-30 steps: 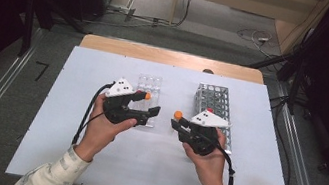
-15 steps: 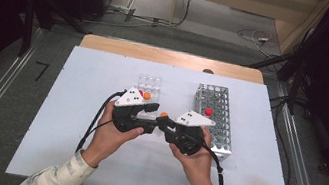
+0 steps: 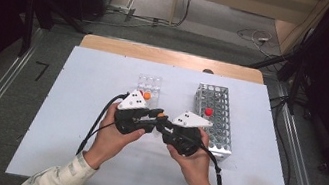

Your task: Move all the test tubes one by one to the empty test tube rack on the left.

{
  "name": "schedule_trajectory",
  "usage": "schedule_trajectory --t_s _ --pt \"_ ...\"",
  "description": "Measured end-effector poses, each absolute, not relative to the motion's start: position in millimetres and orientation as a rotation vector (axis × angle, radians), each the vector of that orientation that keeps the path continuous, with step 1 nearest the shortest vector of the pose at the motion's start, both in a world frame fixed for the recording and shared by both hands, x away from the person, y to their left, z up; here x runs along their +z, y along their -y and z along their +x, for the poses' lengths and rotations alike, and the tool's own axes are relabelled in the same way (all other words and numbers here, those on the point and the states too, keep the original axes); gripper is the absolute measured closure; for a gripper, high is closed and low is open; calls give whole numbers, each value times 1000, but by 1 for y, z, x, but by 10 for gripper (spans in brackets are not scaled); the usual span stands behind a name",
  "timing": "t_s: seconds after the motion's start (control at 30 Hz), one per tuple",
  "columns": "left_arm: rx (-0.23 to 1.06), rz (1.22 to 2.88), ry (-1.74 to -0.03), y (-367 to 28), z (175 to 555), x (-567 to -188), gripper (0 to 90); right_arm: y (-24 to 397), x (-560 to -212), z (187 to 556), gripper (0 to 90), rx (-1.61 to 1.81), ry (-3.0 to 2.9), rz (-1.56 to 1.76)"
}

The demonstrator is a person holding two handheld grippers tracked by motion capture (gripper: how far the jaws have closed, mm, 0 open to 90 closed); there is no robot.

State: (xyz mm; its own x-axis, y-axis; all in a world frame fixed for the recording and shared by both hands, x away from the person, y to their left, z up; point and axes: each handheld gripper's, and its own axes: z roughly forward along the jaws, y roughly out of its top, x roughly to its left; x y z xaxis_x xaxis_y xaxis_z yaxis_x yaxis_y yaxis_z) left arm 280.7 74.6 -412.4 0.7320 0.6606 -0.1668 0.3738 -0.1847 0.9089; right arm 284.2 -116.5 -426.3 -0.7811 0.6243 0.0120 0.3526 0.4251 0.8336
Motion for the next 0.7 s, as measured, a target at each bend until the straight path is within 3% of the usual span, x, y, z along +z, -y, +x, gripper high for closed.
schedule_trajectory --t_s 0.13,0.3,0.43,0.7 --pt "319 1793 -815 -78 281 -411 709 116 -426 283 539 1296 -2377 850" --pt "326 1772 -825 -85 281 -405 709 119 -424 282 386 1326 -2384 859" --pt "337 1757 -842 -92 281 -400 709 122 -422 281 327 1342 -2368 862" --pt "358 1709 -858 -105 283 -387 708 126 -421 279 320 1347 -2361 872"
